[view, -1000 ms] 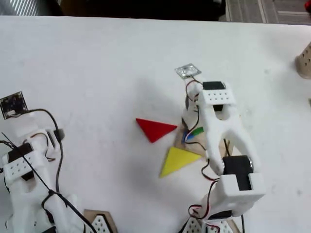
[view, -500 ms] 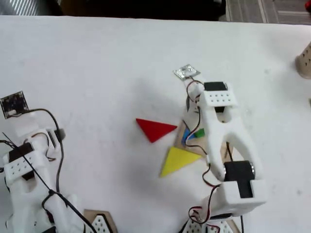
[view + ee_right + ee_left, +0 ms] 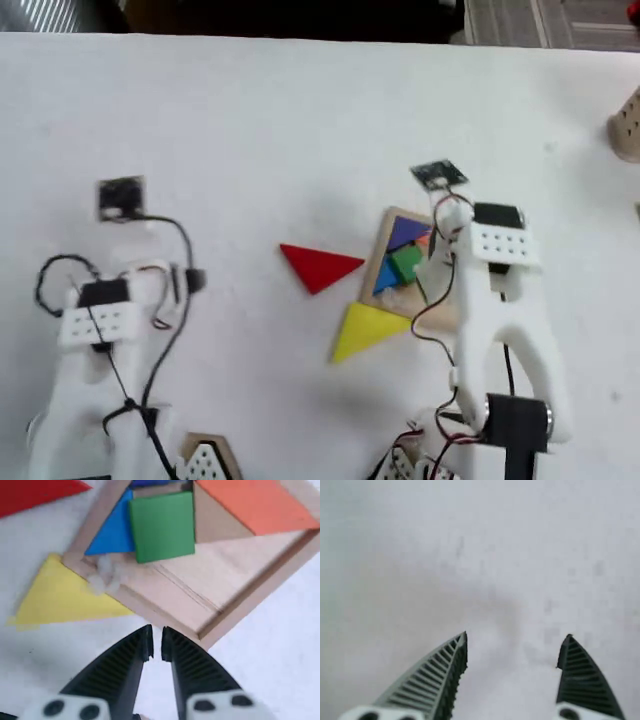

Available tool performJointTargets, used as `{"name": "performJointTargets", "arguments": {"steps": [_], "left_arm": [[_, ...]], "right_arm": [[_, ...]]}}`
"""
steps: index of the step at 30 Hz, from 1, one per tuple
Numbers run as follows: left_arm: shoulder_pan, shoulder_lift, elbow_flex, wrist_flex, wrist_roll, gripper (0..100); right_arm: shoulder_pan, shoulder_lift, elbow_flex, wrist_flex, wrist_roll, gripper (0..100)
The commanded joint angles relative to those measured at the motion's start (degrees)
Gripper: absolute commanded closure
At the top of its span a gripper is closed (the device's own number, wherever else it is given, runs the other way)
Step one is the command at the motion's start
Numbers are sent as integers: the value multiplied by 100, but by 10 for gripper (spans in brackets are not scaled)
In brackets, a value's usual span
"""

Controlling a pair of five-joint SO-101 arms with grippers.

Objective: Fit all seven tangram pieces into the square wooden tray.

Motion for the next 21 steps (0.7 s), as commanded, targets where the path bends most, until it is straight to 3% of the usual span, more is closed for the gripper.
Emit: {"name": "performJointTargets", "arguments": {"steps": [1, 4, 10, 12, 15, 21], "left_arm": [[1323, -31, -255, 334, 149, 710], [1912, -31, -563, 378, 185, 753], [3442, 13, -1459, 387, 202, 985], [3969, 22, -1705, 378, 378, 968], [4699, 136, -1908, 123, 1600, 976], [6413, 1675, -2277, -1653, 2330, 976]], "right_arm": [[655, -558, 659, -303, 79, 981], [1024, -778, 1073, -338, 88, 981], [2053, -1182, 1873, -1244, 70, 981], [2273, -1270, 2127, -1420, 79, 981], [2484, -1270, 2426, -1596, 273, 981], [2765, -1068, 2655, -2149, 519, 981]]}}
